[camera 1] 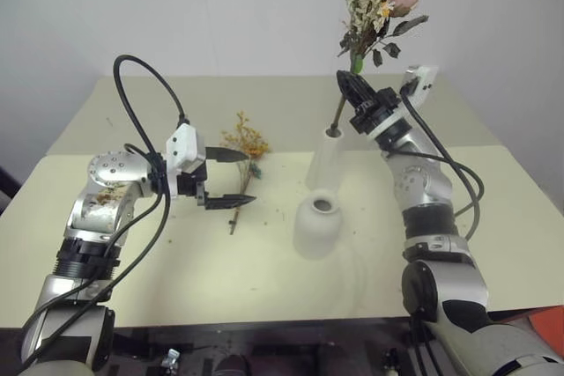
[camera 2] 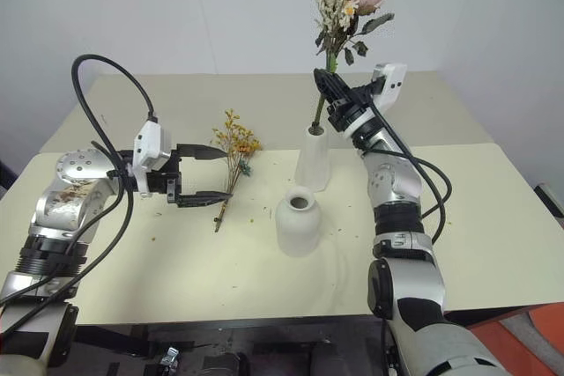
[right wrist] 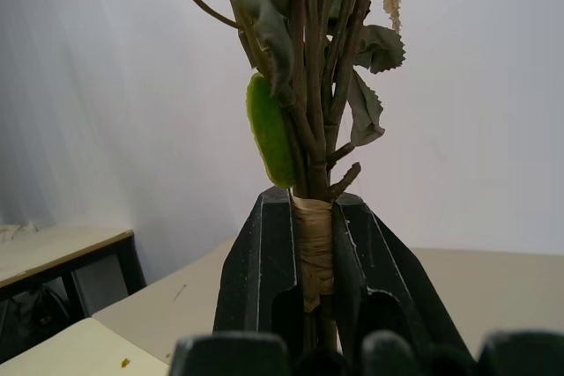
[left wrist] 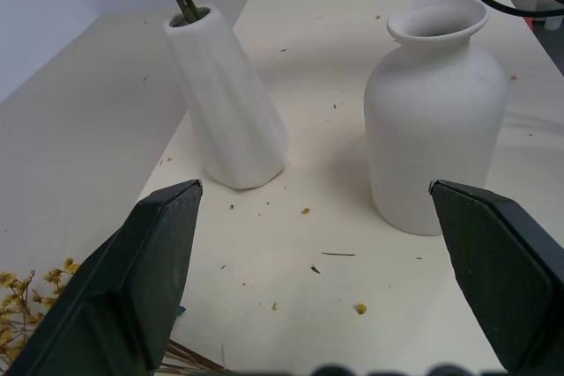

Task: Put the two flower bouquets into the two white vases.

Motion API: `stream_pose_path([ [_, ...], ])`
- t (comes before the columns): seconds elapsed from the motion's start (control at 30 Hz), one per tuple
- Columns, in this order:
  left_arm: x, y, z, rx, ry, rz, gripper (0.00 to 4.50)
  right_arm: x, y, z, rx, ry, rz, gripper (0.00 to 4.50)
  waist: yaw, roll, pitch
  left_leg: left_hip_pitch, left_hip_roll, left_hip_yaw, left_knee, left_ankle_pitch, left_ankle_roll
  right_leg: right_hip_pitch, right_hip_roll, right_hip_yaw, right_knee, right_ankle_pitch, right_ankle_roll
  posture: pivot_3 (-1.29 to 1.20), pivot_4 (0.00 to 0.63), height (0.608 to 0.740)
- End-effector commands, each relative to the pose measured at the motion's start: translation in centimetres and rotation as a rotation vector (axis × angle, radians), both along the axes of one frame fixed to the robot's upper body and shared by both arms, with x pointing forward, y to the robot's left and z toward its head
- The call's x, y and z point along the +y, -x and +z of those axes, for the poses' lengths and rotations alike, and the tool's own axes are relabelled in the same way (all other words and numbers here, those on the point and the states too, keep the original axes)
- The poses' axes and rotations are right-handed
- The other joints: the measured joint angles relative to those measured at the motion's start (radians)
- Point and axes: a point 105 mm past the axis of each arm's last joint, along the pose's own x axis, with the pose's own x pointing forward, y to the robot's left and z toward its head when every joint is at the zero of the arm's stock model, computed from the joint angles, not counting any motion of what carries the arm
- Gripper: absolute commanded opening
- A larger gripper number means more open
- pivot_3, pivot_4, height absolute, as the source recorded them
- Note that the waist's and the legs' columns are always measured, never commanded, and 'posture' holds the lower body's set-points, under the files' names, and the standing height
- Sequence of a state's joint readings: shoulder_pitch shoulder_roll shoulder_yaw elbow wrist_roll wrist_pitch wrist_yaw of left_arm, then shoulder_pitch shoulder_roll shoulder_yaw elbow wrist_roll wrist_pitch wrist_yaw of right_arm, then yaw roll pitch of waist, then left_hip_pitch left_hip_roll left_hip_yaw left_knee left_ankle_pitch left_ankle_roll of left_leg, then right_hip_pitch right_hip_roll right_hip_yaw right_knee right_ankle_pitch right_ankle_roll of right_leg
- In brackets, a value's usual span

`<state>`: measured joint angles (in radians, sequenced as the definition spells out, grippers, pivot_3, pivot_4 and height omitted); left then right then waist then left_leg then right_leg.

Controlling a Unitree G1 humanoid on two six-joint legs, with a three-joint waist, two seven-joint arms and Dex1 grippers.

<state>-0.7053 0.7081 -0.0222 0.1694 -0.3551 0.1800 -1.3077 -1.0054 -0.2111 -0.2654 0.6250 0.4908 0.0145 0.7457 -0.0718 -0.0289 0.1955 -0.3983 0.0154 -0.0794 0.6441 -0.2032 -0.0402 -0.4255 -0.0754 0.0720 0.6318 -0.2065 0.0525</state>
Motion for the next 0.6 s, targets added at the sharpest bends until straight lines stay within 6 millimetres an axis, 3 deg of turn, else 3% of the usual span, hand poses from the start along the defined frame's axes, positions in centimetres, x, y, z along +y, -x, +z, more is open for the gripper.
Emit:
stream_pose_path([
  [0.03,0.2,0.5,1.4,-0.056,0.007,-0.005,4.50,0.1,0.7,0.6,-0.071,0.005,0.009,0.22,-0.001,0.000,0.000,0.000,0.000,0.000,0.000,0.000,0.000,0.000,0.000,0.000,0.000,0.000,0.000,0.00,0.150,0.740],
  [0.43,0.2,0.6,1.6,-0.065,0.008,-0.005,4.50,0.7,0.4,-1.2,-0.070,0.044,-0.014,0.22,-0.001,0.000,0.000,0.001,0.000,0.000,0.000,0.000,0.000,0.000,0.000,0.000,0.000,0.000,0.000,0.00,0.150,0.740],
  [0.6,0.2,0.6,1.6,-0.063,0.010,-0.003,4.50,0.7,-0.1,-0.7,-0.055,0.024,-0.016,0.22,-0.002,0.000,0.000,0.003,0.000,0.000,0.000,0.000,0.000,0.002,0.000,0.000,0.001,0.000,0.000,0.00,0.150,0.740],
])
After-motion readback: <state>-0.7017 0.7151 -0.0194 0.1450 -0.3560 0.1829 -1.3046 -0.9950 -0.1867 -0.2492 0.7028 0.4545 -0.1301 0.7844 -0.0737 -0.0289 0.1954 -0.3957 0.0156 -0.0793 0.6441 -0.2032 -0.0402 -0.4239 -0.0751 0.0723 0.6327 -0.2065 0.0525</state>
